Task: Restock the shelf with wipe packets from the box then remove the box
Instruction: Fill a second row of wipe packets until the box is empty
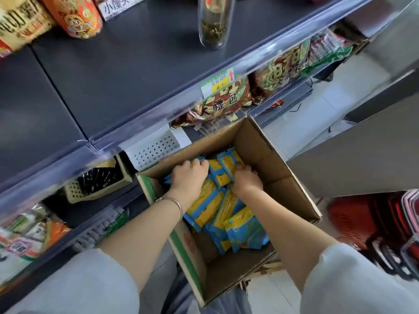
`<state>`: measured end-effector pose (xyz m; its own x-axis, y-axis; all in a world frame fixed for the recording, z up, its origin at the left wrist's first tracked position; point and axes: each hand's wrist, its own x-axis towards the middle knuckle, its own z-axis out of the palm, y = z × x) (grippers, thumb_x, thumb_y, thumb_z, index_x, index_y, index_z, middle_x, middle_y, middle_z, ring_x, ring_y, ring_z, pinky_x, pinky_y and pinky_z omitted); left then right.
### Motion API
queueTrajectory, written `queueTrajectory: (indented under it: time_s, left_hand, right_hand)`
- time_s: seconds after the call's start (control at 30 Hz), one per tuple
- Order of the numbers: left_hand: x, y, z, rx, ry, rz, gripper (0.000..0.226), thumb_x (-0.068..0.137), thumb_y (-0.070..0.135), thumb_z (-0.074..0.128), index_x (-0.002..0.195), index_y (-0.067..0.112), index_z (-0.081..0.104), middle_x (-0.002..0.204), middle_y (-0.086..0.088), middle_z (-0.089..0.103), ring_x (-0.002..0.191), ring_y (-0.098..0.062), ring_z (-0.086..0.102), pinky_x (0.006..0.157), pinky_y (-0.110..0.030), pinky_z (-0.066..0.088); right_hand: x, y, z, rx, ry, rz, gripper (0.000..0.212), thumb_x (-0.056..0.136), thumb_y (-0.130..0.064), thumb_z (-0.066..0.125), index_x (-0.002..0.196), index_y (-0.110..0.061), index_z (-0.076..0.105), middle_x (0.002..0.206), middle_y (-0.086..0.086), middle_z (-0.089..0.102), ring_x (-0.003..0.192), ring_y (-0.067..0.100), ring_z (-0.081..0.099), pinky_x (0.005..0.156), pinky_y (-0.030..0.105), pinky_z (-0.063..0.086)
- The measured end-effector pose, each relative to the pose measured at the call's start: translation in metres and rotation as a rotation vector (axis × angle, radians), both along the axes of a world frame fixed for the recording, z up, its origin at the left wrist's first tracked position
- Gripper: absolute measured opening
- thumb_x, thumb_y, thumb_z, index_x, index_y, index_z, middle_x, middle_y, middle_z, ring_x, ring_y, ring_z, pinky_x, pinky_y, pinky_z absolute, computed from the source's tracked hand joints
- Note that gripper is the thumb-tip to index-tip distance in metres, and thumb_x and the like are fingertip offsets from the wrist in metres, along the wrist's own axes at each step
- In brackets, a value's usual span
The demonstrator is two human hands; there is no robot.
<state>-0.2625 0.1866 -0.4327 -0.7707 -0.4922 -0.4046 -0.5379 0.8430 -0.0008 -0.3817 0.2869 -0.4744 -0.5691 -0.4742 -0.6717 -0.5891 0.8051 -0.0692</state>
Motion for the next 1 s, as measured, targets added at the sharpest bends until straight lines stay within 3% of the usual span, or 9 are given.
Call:
queueTrajectory:
  time_s: [0.13, 0.2, 0.33, 0.47, 0.57, 0.77, 0.9, 1.0]
  left_hand:
    - [-0.001, 0.001, -0.003, -0.002, -0.003, -0.006, 0.042, 0.084, -0.003, 0.056, 0.119, 0.012, 0.037, 0.113, -0.010, 0.051, 0.100, -0.031, 0.054, 0.060, -0.035, 0.037]
    - [0.001, 0.002, -0.001, 0.002, 0.006, -0.011, 0.047, 0.083, -0.007, 0.054, 0.121, 0.012, 0.036, 0.113, -0.011, 0.049, 0.098, -0.031, 0.054, 0.059, -0.034, 0.039]
    - [0.002, -0.004, 0.015, 0.012, 0.050, -0.005, 0.051, 0.083, -0.009, 0.049, 0.126, 0.013, 0.034, 0.112, -0.010, 0.047, 0.094, -0.032, 0.056, 0.060, -0.035, 0.039]
    - [-0.003, -0.006, 0.053, -0.012, 0.091, -0.030, 0.041, 0.085, -0.007, 0.047, 0.120, 0.013, 0.038, 0.113, -0.010, 0.048, 0.091, -0.031, 0.060, 0.060, -0.036, 0.038]
    - [-0.011, -0.005, 0.088, -0.038, 0.139, -0.053, 0.036, 0.087, -0.005, 0.048, 0.117, 0.012, 0.039, 0.113, -0.008, 0.050, 0.092, -0.030, 0.060, 0.061, -0.036, 0.039]
    - [-0.029, -0.009, 0.165, -0.117, 0.276, -0.074, 0.039, 0.091, 0.002, 0.047, 0.127, 0.012, 0.039, 0.123, -0.007, 0.054, 0.106, -0.030, 0.059, 0.065, -0.036, 0.041]
    - [-0.037, -0.018, 0.208, -0.112, 0.356, -0.073, 0.045, 0.094, 0.011, 0.045, 0.137, 0.017, 0.033, 0.131, -0.007, 0.048, 0.115, -0.031, 0.054, 0.084, -0.040, 0.044]
    - [-0.040, -0.023, 0.233, -0.095, 0.452, -0.063, 0.054, 0.096, 0.012, 0.042, 0.144, 0.027, 0.025, 0.130, -0.005, 0.046, 0.115, -0.030, 0.050, 0.087, -0.042, 0.040]
  right_hand:
    - [0.001, -0.001, -0.004, 0.002, 0.010, -0.012, 0.081, 0.092, -0.022, 0.059, 0.151, -0.009, 0.005, 0.148, 0.018, 0.026, 0.129, 0.038, 0.038, 0.097, 0.041, 0.042]
    - [0.001, 0.001, -0.003, -0.012, 0.047, -0.004, 0.073, 0.095, -0.013, 0.054, 0.151, -0.010, 0.007, 0.147, 0.017, 0.030, 0.127, 0.037, 0.041, 0.095, 0.041, 0.044]
    - [-0.006, 0.006, 0.020, -0.093, 0.133, -0.048, 0.046, 0.096, -0.001, 0.037, 0.140, -0.006, 0.030, 0.128, 0.018, 0.052, 0.113, 0.037, 0.055, 0.084, 0.042, 0.047]
    - [-0.005, 0.014, 0.055, -0.207, 0.131, -0.124, 0.044, 0.090, 0.001, 0.041, 0.132, -0.012, 0.039, 0.111, 0.015, 0.060, 0.101, 0.037, 0.059, 0.071, 0.040, 0.047]
    - [-0.004, 0.014, 0.087, -0.254, 0.134, -0.131, 0.043, 0.089, -0.004, 0.043, 0.129, -0.019, 0.043, 0.108, 0.011, 0.061, 0.098, 0.035, 0.060, 0.064, 0.036, 0.045]
    - [-0.010, 0.017, 0.159, -0.412, 0.108, -0.223, 0.039, 0.090, -0.012, 0.042, 0.127, -0.024, 0.045, 0.114, 0.009, 0.060, 0.098, 0.029, 0.059, 0.063, 0.032, 0.043]
    - [-0.020, 0.021, 0.202, -0.585, 0.105, -0.354, 0.049, 0.089, -0.009, 0.044, 0.135, -0.023, 0.043, 0.121, 0.011, 0.057, 0.101, 0.031, 0.060, 0.072, 0.035, 0.050]
    - [-0.024, 0.023, 0.225, -0.774, 0.069, -0.507, 0.042, 0.090, -0.014, 0.048, 0.131, -0.022, 0.047, 0.118, 0.009, 0.060, 0.093, 0.026, 0.062, 0.080, 0.039, 0.055]
